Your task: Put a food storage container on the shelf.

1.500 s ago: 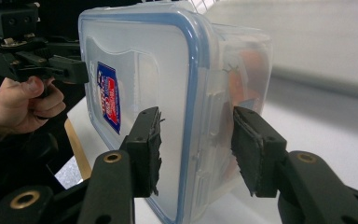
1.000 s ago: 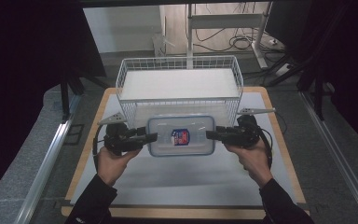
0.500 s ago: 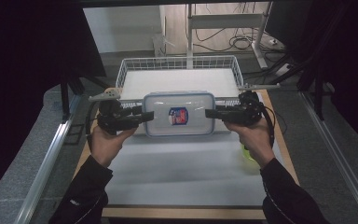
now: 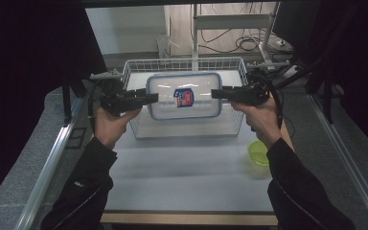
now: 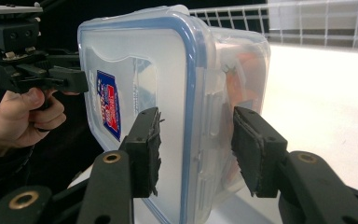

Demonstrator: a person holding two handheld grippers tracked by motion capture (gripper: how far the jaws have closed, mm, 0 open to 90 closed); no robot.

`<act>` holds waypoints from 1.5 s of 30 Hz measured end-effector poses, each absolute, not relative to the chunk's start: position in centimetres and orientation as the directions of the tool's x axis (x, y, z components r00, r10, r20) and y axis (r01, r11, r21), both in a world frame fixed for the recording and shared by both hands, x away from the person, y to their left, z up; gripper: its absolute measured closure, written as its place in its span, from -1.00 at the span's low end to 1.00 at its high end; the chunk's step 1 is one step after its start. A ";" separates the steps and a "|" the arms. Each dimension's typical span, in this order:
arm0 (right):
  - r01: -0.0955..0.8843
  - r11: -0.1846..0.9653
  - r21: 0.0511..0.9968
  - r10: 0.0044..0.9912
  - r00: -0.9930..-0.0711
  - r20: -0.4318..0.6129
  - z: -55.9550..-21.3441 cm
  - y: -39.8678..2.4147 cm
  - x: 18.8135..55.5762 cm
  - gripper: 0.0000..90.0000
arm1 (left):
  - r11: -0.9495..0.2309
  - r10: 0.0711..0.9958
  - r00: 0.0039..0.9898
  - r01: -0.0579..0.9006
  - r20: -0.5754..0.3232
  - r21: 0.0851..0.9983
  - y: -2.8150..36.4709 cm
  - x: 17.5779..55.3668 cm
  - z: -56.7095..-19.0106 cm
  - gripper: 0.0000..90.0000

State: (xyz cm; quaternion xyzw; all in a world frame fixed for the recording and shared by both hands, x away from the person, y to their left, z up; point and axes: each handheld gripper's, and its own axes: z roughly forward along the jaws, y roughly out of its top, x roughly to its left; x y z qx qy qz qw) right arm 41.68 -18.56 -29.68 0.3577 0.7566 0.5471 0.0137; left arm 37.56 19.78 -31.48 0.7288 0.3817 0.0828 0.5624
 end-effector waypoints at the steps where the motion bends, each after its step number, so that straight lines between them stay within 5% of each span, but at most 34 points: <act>1: 0.526 0.145 0.838 0.556 -0.744 0.371 -29.7 -18.6 41.7 0.17 | -0.076 0.650 0.695 0.463 -0.309 0.883 19.8 37.6 -31.5 0.08; 32: 0.581 0.091 0.809 0.581 -0.690 0.431 -29.6 -17.8 48.0 0.15 | -0.029 0.655 0.661 0.506 -0.366 0.862 20.5 43.8 -31.4 0.07; 45: 0.555 0.112 0.824 0.613 -0.691 0.383 -29.7 -17.1 48.0 0.07 | -0.160 0.741 0.644 0.444 -0.190 0.881 19.4 43.4 -31.6 -0.07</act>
